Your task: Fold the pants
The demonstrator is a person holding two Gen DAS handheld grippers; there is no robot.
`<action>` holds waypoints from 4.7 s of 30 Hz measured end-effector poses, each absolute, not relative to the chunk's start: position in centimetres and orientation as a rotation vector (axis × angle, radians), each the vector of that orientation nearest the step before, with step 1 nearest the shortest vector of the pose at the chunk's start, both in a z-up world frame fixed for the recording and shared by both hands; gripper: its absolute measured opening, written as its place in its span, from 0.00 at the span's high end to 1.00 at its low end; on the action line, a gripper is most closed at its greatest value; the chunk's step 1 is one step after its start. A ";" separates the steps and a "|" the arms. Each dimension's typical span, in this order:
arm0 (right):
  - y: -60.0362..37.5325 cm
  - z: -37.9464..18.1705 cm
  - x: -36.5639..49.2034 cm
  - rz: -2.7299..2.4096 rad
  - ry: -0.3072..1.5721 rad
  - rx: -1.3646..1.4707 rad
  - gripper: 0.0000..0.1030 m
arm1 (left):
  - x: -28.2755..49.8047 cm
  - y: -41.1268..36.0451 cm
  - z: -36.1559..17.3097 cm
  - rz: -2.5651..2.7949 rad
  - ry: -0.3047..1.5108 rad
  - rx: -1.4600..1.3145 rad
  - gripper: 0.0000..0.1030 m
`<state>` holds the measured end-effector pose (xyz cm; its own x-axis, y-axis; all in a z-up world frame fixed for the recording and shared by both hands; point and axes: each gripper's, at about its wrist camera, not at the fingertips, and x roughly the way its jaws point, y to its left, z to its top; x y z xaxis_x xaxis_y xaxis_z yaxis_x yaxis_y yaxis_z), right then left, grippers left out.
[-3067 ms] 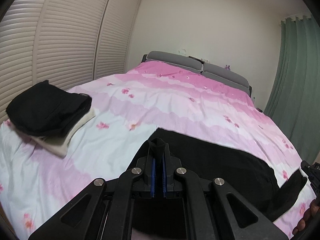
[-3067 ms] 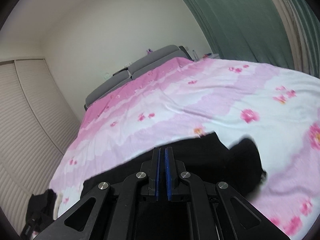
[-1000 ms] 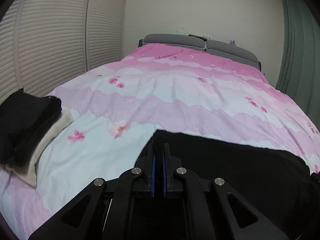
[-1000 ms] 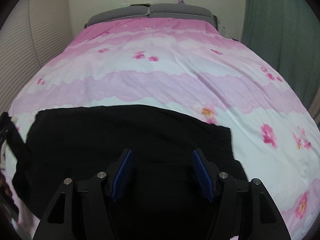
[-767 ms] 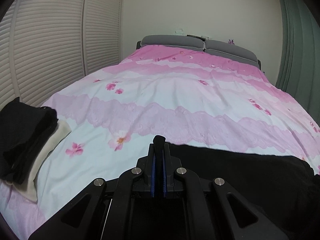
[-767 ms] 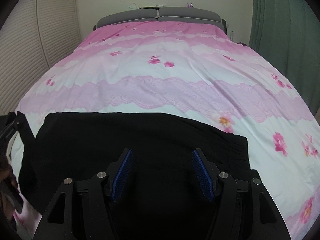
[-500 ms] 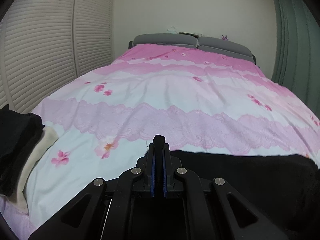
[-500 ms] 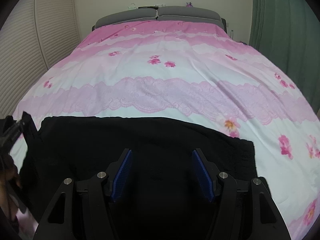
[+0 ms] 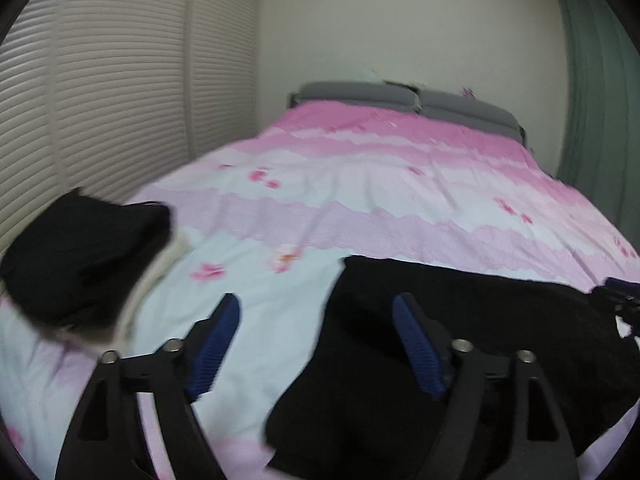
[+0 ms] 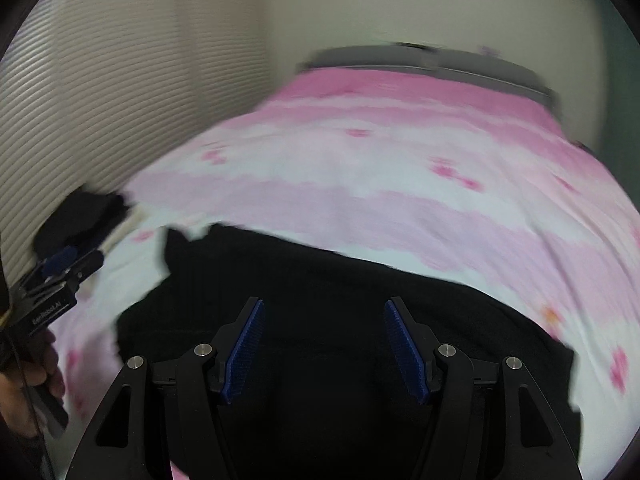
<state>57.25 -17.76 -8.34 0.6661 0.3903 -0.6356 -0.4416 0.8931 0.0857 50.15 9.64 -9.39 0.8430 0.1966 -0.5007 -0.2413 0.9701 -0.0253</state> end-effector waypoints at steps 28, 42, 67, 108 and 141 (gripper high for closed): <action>2.1 -12.7 65.3 0.669 0.852 -0.451 0.96 | 52.8 19.8 -10.3 0.330 0.576 -0.180 0.13; 1.5 -14.7 72.9 0.650 0.946 -0.408 0.95 | 57.8 21.0 -10.4 0.282 0.588 -0.149 0.13; -29.3 -8.6 61.9 0.455 0.816 -0.404 0.55 | 56.0 -3.0 -7.4 -0.069 0.540 -0.009 0.12; -38.2 -13.5 66.1 0.365 0.830 -0.294 0.62 | 59.5 -10.5 -10.8 -0.048 0.596 0.183 0.12; -5.3 -18.3 42.3 0.219 0.678 -0.217 0.40 | 39.0 15.1 -11.8 0.114 0.596 0.100 0.12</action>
<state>42.31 -5.31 -18.27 0.7574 0.1287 -0.6401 -0.2695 0.9546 -0.1270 39.01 15.10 -11.80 0.8215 0.1359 -0.5539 -0.0783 0.9889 0.1264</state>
